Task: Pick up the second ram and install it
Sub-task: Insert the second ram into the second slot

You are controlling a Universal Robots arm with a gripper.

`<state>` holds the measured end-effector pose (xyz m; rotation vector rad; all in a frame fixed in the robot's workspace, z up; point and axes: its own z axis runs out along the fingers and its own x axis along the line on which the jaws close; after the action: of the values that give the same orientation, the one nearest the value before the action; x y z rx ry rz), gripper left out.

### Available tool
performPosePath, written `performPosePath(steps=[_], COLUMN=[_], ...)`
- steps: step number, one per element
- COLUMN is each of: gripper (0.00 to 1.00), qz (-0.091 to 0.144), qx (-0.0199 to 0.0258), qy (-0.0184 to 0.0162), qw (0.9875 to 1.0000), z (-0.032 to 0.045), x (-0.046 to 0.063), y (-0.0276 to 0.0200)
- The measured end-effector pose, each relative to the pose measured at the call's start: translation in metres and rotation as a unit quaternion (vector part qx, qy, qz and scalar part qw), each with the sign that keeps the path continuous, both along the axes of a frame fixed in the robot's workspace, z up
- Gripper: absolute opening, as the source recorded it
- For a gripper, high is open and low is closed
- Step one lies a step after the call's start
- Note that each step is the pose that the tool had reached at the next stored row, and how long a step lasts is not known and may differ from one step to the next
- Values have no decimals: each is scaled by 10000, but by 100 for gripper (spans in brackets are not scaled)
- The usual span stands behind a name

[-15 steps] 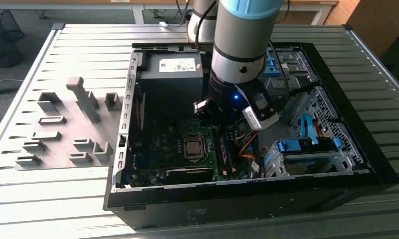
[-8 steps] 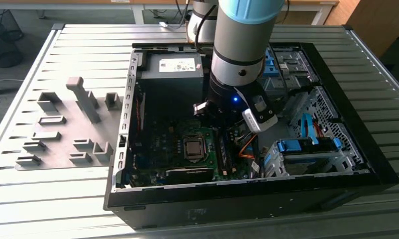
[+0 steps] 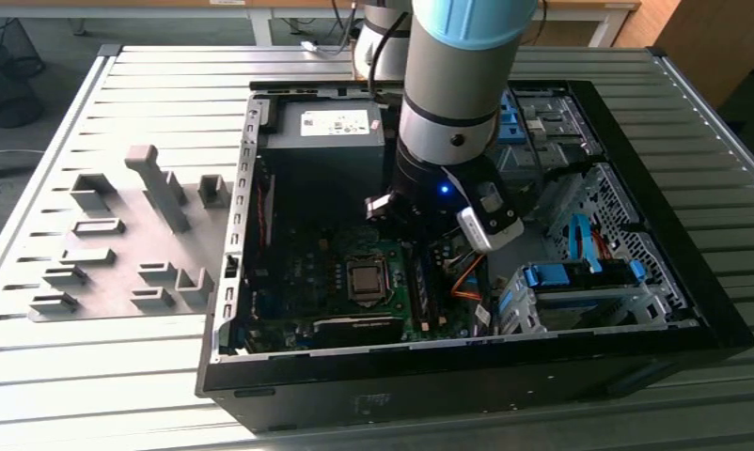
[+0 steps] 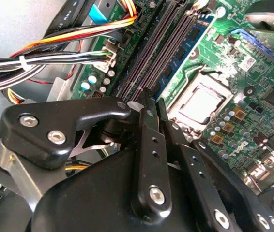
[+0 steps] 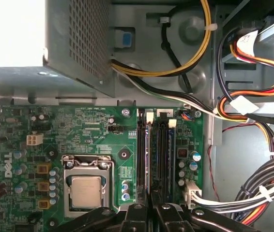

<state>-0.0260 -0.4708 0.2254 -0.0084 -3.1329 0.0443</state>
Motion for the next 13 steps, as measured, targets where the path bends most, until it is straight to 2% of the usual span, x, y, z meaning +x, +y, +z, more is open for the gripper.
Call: performPosePath(steps=[13], gripper=[14], qz=[-10], qx=[5], qy=[0], qw=[10000], z=[-46], x=[9], y=[-22])
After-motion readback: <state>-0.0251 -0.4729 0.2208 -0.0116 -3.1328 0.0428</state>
